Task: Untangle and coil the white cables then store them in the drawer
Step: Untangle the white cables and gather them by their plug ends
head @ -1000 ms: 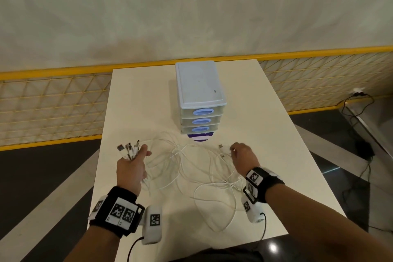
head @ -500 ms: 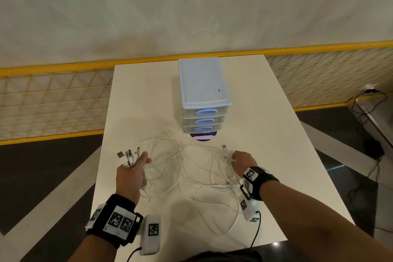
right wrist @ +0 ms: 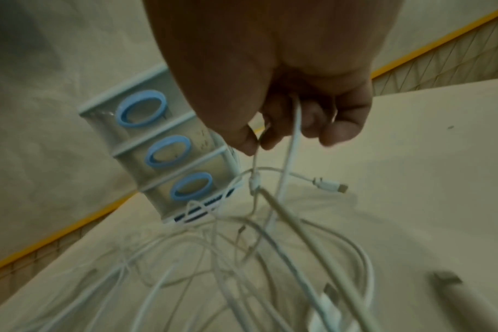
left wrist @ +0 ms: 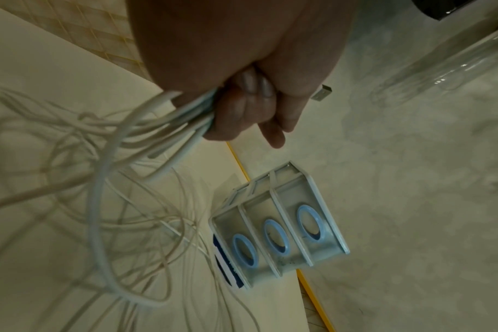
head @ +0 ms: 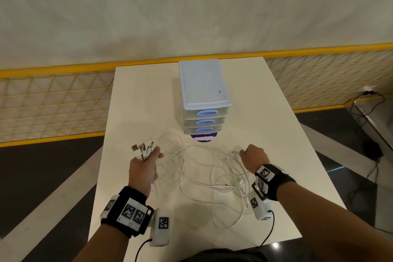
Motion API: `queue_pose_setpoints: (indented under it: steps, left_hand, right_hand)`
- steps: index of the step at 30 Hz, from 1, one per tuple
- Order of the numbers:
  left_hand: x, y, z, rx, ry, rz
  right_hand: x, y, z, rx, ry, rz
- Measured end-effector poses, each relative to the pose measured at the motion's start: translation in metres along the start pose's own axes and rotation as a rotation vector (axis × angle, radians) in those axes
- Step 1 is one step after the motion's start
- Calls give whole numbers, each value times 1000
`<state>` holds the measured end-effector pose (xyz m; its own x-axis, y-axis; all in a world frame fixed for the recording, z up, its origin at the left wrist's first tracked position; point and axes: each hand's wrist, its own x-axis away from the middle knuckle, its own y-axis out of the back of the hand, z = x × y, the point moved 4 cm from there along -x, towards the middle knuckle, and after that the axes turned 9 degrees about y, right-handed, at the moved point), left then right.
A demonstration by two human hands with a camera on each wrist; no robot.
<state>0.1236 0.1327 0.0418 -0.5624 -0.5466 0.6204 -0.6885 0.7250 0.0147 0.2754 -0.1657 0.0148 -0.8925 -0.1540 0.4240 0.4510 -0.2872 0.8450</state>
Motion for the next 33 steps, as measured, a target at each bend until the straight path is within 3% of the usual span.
queue_pose_setpoints:
  steps: [3, 6, 8, 10, 12, 17, 20, 25, 29, 33]
  left_hand:
    - [4, -14, -7, -33, -45, 49]
    - [10, -27, -12, -22, -83, 78]
    - [13, -34, -13, 21, -77, 82]
    - [16, -40, -12, 7, -76, 94]
    - [19, -44, -11, -24, -78, 114]
    - [22, -44, -7, -71, -93, 145]
    - [23, -41, -5, -72, -93, 150]
    - [36, -45, -4, 5, -98, 210]
    - [48, -57, -4, 79, -126, 300]
    - [57, -62, -5, 105, -145, 307]
  right_hand:
    - [10, 16, 3, -113, 56, -24]
    - [24, 27, 9, -622, 108, 29]
    - [32, 32, 16, -805, 171, 83]
    - [39, 32, 23, -626, 261, 178]
    - [42, 32, 27, -250, 320, 240]
    - [44, 27, 24, 255, 254, 370]
    - [49, 28, 31, 165, 300, 385]
    - [65, 31, 62, -475, 480, 275]
    - [89, 30, 109, -464, 663, 176]
    - [108, 14, 140, -535, 761, 162]
